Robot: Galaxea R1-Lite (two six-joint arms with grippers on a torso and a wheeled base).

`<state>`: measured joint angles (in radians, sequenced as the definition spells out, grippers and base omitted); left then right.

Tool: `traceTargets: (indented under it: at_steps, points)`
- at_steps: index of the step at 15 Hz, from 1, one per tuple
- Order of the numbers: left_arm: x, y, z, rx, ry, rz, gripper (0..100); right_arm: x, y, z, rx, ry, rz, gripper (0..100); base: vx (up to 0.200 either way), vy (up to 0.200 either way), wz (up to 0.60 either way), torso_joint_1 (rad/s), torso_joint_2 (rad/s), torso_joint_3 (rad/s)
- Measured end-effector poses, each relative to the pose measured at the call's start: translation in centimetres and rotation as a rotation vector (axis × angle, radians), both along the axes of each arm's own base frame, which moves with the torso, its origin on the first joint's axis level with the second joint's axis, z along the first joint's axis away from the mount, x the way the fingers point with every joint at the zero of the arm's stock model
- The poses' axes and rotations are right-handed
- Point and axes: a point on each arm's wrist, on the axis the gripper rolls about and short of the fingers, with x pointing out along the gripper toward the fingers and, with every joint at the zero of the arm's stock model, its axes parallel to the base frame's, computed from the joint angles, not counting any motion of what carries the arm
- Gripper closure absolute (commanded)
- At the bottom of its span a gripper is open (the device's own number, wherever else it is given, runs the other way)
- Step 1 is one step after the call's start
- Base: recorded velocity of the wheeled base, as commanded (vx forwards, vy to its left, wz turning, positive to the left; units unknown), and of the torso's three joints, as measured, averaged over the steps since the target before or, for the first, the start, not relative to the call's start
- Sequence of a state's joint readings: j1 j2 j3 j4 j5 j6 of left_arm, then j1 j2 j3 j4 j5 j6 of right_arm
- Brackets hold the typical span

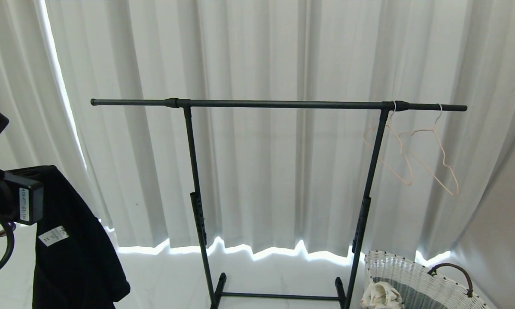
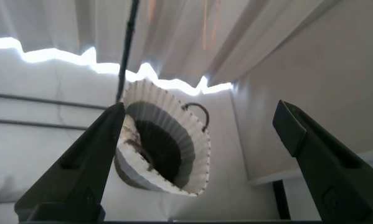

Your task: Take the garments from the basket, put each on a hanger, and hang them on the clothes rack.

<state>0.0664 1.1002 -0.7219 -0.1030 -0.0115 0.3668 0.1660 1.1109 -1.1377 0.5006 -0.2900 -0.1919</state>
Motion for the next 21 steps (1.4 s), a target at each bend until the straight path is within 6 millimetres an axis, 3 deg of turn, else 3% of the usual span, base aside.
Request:
traceTargets:
  at_steps: [6,12,17,21]
  points:
    - [-0.2,-0.9,0.2,0.001,-0.012,-0.054,100,-0.2,0.0,-0.5,-0.001,-0.061,0.007,0,0.0,-0.2,0.0,-0.002,0.0,0.006]
    - [-0.2,-0.9,0.2,-0.003,-0.01,-0.054,100,0.1,0.0,-0.6,-0.002,-0.056,0.009,0,0.0,0.0,0.0,0.0,0.0,0.0]
    - [-0.2,-0.9,0.3,0.0,-0.013,-0.054,100,0.8,0.2,-0.8,0.004,-0.05,0.019,0,0.2,0.0,0.0,-0.001,0.0,0.004]
    - [-0.1,-0.9,0.3,0.001,-0.016,-0.054,100,2.7,0.3,-1.2,0.01,-0.071,0.007,0,0.2,0.0,0.0,0.007,0.0,0.0]
